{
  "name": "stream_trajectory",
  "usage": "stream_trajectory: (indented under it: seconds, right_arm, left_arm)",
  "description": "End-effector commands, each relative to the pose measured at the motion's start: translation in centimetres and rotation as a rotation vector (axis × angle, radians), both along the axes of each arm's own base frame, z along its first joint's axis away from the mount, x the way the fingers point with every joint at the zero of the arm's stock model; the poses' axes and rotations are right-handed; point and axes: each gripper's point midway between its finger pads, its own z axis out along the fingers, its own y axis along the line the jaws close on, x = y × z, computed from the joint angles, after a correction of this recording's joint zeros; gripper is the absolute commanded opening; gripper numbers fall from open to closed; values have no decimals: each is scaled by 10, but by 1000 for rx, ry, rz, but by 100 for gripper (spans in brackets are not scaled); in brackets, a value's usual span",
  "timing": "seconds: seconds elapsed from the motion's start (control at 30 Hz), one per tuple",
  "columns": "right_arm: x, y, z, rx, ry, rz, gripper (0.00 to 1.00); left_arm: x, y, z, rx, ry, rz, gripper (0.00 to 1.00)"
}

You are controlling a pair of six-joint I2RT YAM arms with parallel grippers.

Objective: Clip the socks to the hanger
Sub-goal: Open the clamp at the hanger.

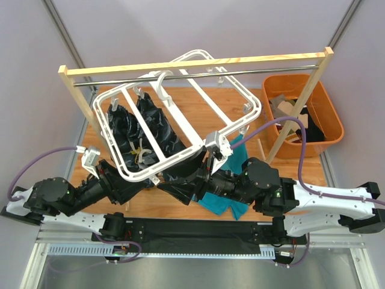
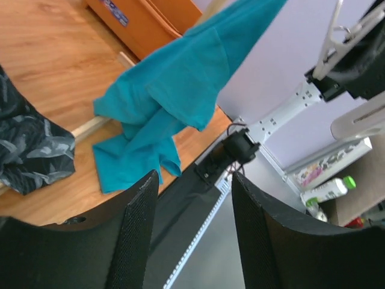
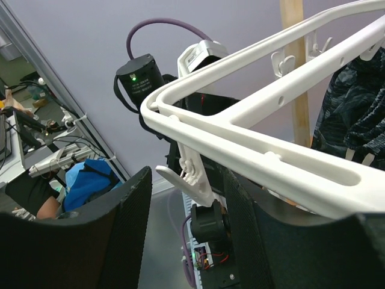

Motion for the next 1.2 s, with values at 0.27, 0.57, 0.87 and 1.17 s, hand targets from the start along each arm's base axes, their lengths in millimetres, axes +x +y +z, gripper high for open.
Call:
stream_trajectory:
  seconds: [0.27, 0.57, 0.87, 1.17]
  right_arm:
    - [20, 6, 18, 10, 81, -109, 49]
    - [40, -10, 12, -45, 138, -233, 50]
    - [55, -27, 10, -97, 151, -315, 50]
    - [75, -45, 12, -122, 169, -418, 52]
  left_arm:
    - [-84, -47, 42, -64, -219, -495, 46]
    - [-68, -54, 41, 13, -311, -413, 43]
    - [-40, -69, 57, 48, -444, -252, 44]
    - [-17, -64, 76, 21, -478, -102, 40]
